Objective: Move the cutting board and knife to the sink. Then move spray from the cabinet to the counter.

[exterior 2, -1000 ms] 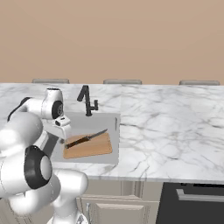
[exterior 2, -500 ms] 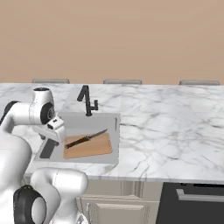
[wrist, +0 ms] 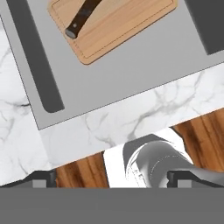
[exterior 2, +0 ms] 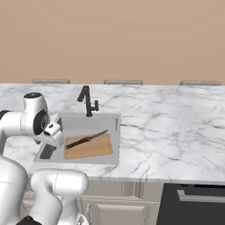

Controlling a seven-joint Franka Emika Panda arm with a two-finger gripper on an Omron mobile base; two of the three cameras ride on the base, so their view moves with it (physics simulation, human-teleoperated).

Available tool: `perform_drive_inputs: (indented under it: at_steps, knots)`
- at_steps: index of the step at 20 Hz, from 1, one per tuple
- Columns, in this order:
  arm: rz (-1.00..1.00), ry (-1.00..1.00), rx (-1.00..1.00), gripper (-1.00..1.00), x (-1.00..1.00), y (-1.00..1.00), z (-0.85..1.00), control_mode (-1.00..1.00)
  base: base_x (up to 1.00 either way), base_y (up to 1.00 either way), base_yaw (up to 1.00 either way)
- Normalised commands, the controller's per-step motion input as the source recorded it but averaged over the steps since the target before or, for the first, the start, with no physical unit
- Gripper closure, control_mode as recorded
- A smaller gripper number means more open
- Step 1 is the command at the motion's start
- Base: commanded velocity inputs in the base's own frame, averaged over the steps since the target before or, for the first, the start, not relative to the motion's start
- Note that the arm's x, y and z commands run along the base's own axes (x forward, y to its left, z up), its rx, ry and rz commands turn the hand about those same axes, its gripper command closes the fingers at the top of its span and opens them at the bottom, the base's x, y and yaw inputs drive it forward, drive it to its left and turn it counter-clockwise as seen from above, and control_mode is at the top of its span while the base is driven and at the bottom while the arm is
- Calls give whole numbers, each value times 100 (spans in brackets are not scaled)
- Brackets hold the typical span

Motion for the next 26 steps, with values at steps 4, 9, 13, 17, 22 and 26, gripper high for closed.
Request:
perform_drive_inputs:
  at_steps: [4,9,13,17,22,26]
  knots:
    - [0,0,0,-100,0,0,0,100,0,0,0]
    - [0,0,0,-100,0,0,0,100,-50,1,9]
    - [0,0,0,-100,0,0,0,100,-55,10,39]
    - [0,0,0,-100,0,0,0,100,-24,28,78]
    - [0,0,0,-100,0,0,0,100,-10,28,94]
    - [0,0,0,-100,0,0,0,100,-4,27,90]
